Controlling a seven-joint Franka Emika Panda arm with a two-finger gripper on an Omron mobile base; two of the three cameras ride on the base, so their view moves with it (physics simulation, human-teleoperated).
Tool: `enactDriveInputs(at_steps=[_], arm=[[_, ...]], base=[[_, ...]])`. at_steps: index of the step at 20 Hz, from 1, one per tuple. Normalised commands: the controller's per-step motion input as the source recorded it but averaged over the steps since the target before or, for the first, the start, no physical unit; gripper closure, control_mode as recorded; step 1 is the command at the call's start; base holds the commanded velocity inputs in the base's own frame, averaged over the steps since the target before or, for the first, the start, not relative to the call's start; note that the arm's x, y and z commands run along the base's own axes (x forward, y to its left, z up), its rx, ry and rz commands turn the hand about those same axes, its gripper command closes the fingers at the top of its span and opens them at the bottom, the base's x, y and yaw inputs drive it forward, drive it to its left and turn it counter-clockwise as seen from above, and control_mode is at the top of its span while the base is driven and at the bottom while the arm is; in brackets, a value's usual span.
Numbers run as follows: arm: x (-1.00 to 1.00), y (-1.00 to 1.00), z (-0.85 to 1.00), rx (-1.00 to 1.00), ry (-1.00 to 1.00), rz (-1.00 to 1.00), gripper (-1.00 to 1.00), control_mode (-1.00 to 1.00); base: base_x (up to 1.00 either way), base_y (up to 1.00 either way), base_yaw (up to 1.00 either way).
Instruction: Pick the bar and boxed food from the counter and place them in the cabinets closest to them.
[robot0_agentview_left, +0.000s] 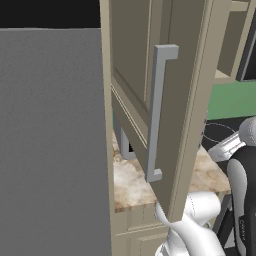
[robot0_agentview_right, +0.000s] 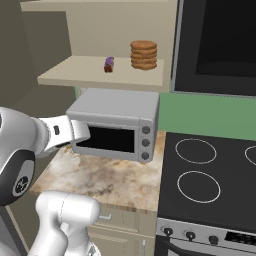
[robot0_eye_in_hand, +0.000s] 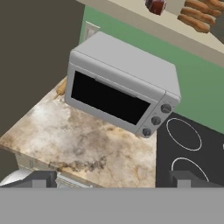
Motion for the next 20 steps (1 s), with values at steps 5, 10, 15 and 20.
enactDriveInputs(at_steps=[5,10,15,20], arm=[[0.00,0.00,0.00,0.00,0.00,0.00,-1.00,-1.00],[0.00,0.00,0.00,0.00,0.00,0.00,-1.00,-1.00],[0.00,0.00,0.00,0.00,0.00,0.00,-1.00,1.00],[0.00,0.00,0.00,0.00,0.00,0.00,-1.00,1.00]], base=[[0.00,0.00,0.00],[0.00,0.00,0.00],[0.00,0.00,0.00],[-0.16,0.00,0.00]])
